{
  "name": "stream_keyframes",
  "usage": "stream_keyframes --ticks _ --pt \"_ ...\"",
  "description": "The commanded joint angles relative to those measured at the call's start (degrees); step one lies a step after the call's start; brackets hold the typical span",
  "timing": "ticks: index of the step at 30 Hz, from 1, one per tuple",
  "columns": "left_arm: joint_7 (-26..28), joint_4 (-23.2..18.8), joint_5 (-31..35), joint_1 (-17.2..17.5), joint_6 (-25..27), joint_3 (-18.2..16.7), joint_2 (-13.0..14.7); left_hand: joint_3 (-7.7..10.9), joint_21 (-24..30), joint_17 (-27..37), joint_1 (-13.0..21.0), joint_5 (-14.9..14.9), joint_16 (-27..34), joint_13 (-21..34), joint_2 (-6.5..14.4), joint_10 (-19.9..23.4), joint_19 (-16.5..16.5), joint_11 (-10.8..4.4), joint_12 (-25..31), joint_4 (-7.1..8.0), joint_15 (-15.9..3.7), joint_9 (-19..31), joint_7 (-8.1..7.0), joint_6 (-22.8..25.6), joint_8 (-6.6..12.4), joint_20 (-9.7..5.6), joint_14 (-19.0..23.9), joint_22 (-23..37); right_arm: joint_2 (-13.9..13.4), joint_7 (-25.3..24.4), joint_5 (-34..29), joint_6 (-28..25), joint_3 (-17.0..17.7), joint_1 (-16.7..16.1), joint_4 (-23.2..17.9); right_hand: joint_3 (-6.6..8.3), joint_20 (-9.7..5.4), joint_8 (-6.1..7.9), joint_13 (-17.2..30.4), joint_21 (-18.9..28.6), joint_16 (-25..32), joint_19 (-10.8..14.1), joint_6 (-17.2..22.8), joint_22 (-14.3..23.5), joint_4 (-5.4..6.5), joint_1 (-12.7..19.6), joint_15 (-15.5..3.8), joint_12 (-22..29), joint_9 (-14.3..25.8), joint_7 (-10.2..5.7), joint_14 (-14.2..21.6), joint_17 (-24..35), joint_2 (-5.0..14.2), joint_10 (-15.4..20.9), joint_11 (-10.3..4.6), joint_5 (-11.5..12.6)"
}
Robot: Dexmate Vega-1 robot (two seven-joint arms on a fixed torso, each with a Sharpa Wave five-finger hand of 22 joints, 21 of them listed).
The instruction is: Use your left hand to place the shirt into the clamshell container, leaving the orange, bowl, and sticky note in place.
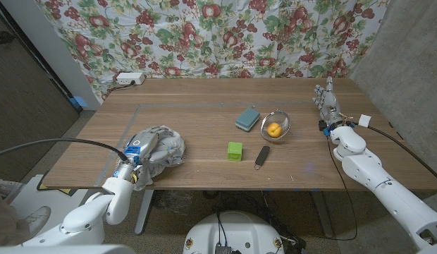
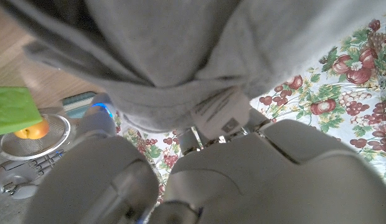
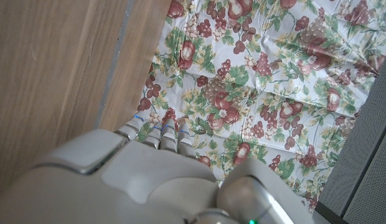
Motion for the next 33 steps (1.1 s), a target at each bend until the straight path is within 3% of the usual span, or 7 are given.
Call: stream_keyframes --ticks 1,3,8,18,33 --pt "1.5 -0.2 -0.6 -1.2 -1.6 -0.7 -1.8 -3.08 -1.1 -1.1 -2.5 1.3 0.2 -0.9 0.1 -1.1 -0.3 0.4 -0.2 0.39 -9.48 -0.4 0.02 -0.8 -0.76 -1.06 -1.4 0.2 0.1 0.0 -0.1 -0.1 -0.1 0.4 0.3 0.35 -0.13 -0.05 0.2 0.2 -0.2 -0.1 0.5 0.1 0.14 -0.2 -0.41 0.0 0.1 0.0 -0.2 0.1 -0.19 0.3 -0.01 0.1" --pt "1.8 -0.2 -1.0 -1.3 -2.0 -0.9 -2.3 -5.55 -2.1 -2.1 -5.1 2.0 0.5 -1.7 0.5 -1.6 -0.6 0.21 -0.2 1.09 -9.56 -0.8 0.0 -1.6 -1.37 -0.83 -1.8 0.4 0.2 -0.1 -0.2 0.1 -0.1 0.5 0.4 0.36 -0.14 -0.04 0.2 0.2 -0.2 -0.1 0.5 0.1 0.14 -0.2 -0.39 -0.1 0.1 -0.04 -0.2 0.1 -0.19 0.3 -0.04 0.1" --pt "2.2 -0.2 -0.1 -2.1 -3.3 -1.0 -2.0 -8.31 -3.4 -3.2 -9.3 3.2 0.5 -2.7 1.3 -2.1 -2.1 0.76 -0.3 2.47 -9.32 -1.1 0.01 -2.2 -2.07 0.01 -3.2 0.6 0.4 -0.1 -0.3 0.5 -0.2 0.5 0.6 0.37 -0.12 -0.04 0.2 0.2 -0.2 -0.1 0.5 0.1 0.15 -0.2 -0.37 -0.1 0.1 -0.03 -0.2 0.1 -0.19 0.3 0.0 0.1" --pt "3.0 -0.7 -0.3 -2.6 -5.6 -2.2 -3.1 -9.47 -4.3 -4.1 -10.9 4.3 0.4 -3.5 1.8 -3.4 -2.8 1.37 -0.6 2.84 -8.59 -1.7 0.01 -4.4 -3.51 0.73 -4.6 0.5 0.6 -1.4 -0.3 0.0 -0.1 -0.5 -0.6 0.39 -0.14 -0.02 0.2 0.1 -0.2 -0.1 0.5 0.1 0.15 -0.2 -0.39 -0.1 0.1 0.01 -0.2 0.1 -0.2 0.3 0.05 0.1" --pt "5.0 0.7 -3.1 -2.9 -11.5 -5.2 -5.7 -10.03 -5.1 -4.8 -11.6 5.0 0.3 -4.1 2.2 -4.5 -3.4 1.92 -0.7 2.98 -8.34 -2.0 0.0 -4.8 -4.09 1.24 -5.6 0.4 0.0 -3.7 -1.4 -1.0 0.0 -2.0 -3.6 0.41 -0.19 -0.03 0.2 0.2 -0.2 -0.1 0.5 0.1 0.16 -0.2 -0.35 -0.1 0.1 0.01 -0.2 0.1 -0.22 0.3 0.06 0.1"
